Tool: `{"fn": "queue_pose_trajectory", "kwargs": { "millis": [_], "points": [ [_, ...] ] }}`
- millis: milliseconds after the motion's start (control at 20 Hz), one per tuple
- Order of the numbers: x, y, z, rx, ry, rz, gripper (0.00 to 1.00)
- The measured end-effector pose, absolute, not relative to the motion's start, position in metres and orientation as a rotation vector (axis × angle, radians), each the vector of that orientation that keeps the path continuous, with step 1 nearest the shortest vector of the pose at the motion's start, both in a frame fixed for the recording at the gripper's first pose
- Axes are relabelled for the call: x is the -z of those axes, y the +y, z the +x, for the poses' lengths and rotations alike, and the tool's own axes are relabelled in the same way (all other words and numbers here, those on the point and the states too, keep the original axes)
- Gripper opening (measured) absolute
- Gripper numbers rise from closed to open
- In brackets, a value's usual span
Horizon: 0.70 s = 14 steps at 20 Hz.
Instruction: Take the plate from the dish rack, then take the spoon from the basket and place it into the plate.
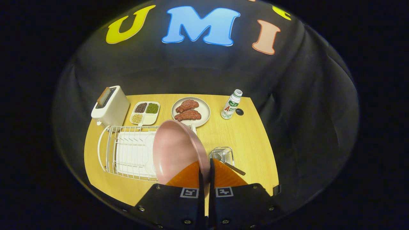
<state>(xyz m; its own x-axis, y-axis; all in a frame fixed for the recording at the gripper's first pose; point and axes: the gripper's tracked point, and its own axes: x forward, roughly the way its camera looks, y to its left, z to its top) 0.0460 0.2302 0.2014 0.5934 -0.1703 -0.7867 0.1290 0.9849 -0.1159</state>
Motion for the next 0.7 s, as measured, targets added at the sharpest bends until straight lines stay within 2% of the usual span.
{"fn": "queue_pose_trajectory", "kwargs": {
  "millis": [450, 700],
  "points": [
    [-0.164, 0.175, -0.038, 0.097, 0.963, 0.074, 0.05],
    [-0.122, 0.180, -0.083, 0.024, 1.038, 0.174, 0.05]
  ]
}}
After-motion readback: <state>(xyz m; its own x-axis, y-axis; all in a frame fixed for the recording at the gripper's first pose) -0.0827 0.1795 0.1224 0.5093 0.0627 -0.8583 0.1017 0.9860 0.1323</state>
